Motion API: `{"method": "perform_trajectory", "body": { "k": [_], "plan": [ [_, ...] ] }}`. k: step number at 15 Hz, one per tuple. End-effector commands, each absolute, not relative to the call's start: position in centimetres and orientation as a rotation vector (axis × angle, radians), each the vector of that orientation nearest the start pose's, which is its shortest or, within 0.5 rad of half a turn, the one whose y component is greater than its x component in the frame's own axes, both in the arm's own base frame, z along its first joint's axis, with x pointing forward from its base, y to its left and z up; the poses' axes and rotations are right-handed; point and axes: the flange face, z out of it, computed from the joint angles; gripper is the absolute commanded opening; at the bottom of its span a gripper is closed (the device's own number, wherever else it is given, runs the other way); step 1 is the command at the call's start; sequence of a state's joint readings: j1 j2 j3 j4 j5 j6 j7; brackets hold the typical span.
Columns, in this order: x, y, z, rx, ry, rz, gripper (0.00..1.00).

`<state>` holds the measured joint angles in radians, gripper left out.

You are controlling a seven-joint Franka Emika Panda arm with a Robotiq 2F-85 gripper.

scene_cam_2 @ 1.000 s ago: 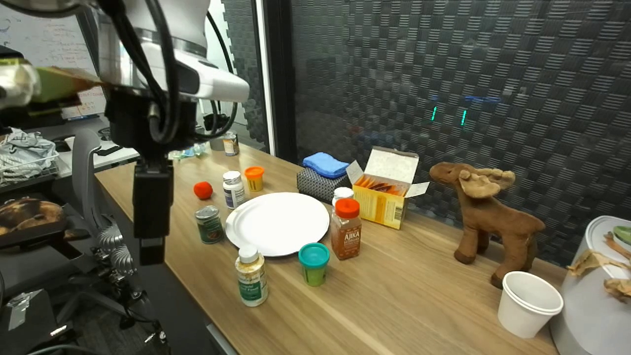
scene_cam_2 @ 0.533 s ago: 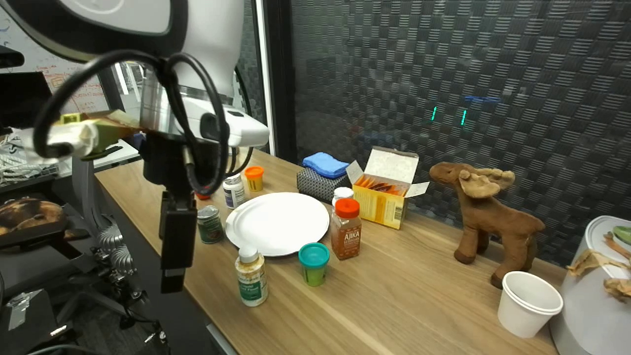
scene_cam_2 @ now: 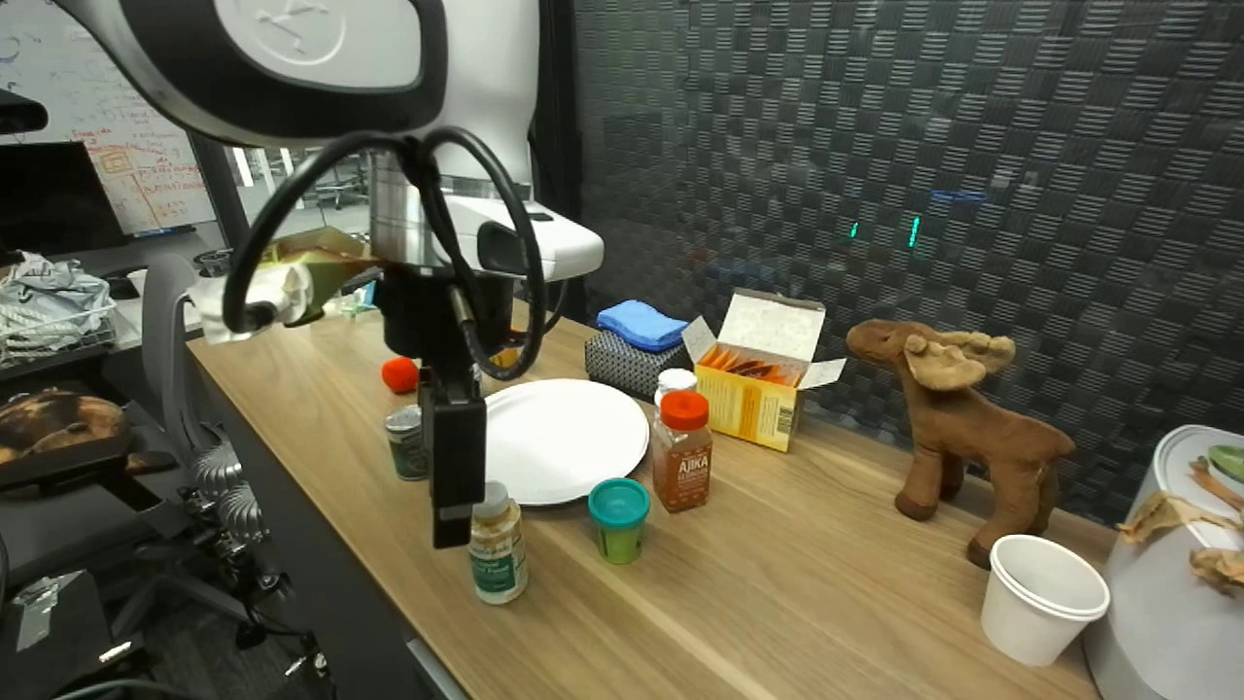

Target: Pick up all the objects surrounding the white plate and arrange them on the plate

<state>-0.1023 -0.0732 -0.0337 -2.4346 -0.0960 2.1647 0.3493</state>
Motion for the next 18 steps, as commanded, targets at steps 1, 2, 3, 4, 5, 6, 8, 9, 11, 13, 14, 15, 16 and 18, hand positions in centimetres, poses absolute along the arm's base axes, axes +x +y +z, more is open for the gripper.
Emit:
{"method": "perform_trajectory", "body": {
  "k": [1, 2, 3, 4, 5, 6, 8, 9, 11, 13, 14, 15, 16, 18],
  "plan": [
    [45.9, -6.8, 31.9, -3.141, 0.736, 0.248, 1.0],
    [46.0, -6.8, 31.7, -3.141, 0.744, 0.247, 1.0],
    [46.1, -6.8, 31.6, -3.138, 0.748, 0.248, 1.0],
    [46.2, -6.8, 31.3, -3.135, 0.752, 0.252, 1.0],
    [46.3, -6.8, 31.2, -3.13, 0.754, 0.259, 1.0],
    [46.5, -6.8, 31.1, -3.132, 0.758, 0.257, 1.0],
    [46.9, -6.9, 30.9, -3.135, 0.77, 0.248, 0.96],
    [47.1, -6.9, 30.8, -3.138, 0.775, 0.244, 0.86],
    [47.3, -6.9, 30.7, -3.136, 0.78, 0.241, 0.69],
    [47.3, -6.9, 30.4, -3.134, 0.786, 0.251, 0.51],
    [47.3, -6.9, 30.3, -3.133, 0.791, 0.254, 0.44],
    [47.2, -6.9, 30.3, -3.132, 0.8, 0.254, 0.35],
    [47.1, -6.9, 30.4, -3.13, 0.807, 0.251, 0.29],
    [46.7, -7.1, 30.8, -3.136, 0.823, 0.239, 0.15]
  ]
}}
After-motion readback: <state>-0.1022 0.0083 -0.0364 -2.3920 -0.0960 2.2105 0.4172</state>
